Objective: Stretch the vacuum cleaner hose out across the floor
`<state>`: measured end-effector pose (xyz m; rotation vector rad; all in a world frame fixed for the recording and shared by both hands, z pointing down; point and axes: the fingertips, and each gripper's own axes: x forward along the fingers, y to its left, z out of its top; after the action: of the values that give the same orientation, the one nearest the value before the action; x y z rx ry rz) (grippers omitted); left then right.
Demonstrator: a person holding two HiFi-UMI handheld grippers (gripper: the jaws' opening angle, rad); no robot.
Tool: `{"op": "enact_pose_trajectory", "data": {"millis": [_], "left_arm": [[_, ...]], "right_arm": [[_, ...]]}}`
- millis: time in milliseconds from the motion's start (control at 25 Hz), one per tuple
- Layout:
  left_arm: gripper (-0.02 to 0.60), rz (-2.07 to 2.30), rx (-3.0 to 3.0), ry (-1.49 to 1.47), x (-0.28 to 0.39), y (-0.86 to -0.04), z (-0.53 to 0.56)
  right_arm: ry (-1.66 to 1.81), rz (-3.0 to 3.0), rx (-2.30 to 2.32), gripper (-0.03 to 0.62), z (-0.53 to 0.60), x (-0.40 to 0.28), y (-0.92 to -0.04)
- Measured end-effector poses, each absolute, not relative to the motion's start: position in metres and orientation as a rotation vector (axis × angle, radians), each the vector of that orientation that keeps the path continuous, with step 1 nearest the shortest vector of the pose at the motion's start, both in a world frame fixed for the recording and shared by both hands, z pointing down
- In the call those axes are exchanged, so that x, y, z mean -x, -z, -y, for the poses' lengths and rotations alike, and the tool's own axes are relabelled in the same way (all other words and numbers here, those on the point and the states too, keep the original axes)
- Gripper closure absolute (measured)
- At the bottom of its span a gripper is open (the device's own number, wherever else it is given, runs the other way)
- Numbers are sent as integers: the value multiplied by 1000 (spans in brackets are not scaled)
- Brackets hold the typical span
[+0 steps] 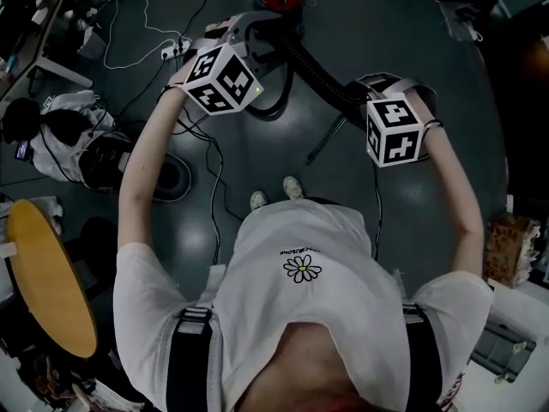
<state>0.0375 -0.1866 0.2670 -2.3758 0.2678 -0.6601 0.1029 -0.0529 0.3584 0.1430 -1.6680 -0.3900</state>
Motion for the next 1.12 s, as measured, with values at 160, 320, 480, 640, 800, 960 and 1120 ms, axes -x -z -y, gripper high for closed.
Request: {"op": "enact_pose_trajectory", "data": {"millis": [160, 320, 480, 640, 800, 960, 1120], "left_arm": [[333, -189, 2130, 839, -61, -298, 186], [334, 55, 2233, 1088, -61, -330, 154], [360, 142, 2354, 1081, -56, -318, 119], [393, 255, 2366, 1238, -31, -336, 86], [405, 430, 2495, 1338, 4, -354, 28], [407, 612, 2692, 1287, 39, -343, -30], [405, 895, 2954, 1106, 61, -306, -102]], "right_arm": [[394, 1564, -123, 464, 41, -128, -352], [313, 1520, -175, 464, 31, -165, -359], [273, 1599, -232, 464, 15, -174, -364], [288, 1707, -298, 464, 15, -170, -351], [309, 1757, -372, 462, 20, -159, -342], [381, 1766, -450, 459, 22, -128, -325], [576, 1769, -625, 453, 28, -88, -282]]}}
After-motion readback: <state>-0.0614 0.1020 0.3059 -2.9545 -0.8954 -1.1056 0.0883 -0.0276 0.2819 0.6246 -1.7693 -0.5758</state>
